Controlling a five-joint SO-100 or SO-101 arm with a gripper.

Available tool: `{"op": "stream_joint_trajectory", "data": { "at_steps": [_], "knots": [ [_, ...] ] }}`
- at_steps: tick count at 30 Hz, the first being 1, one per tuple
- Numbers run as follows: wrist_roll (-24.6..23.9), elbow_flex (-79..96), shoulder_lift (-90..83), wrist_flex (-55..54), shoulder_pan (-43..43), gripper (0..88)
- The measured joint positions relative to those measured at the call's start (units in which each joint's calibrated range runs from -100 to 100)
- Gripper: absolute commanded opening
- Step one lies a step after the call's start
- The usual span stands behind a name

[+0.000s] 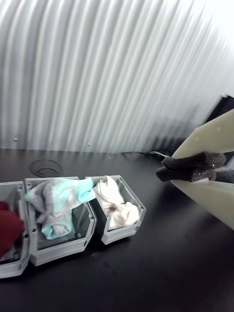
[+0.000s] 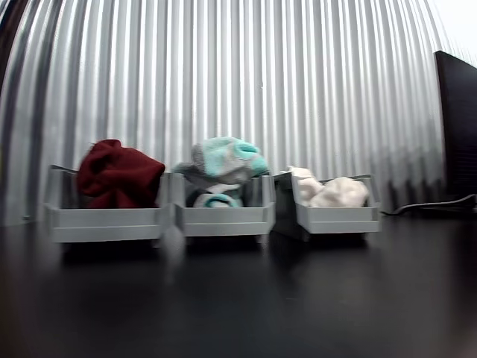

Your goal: Put the sock in the container

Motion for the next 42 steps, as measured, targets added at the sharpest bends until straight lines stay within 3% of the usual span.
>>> {"op": "stream_joint_trajectory", "data": {
  "at_steps": [8, 19, 36, 42],
  "knots": [
    [0.0, 23.9, -21.1, 0.0, -6.3, 1.4],
    [0.0, 51.6, -43.4, -1.1, -7.1, 1.4],
    [0.0, 111.0, -89.8, -32.3, -7.0, 1.4],
    [0.0, 122.7, -93.4, -37.2, -7.0, 1.4]
  ]
}}
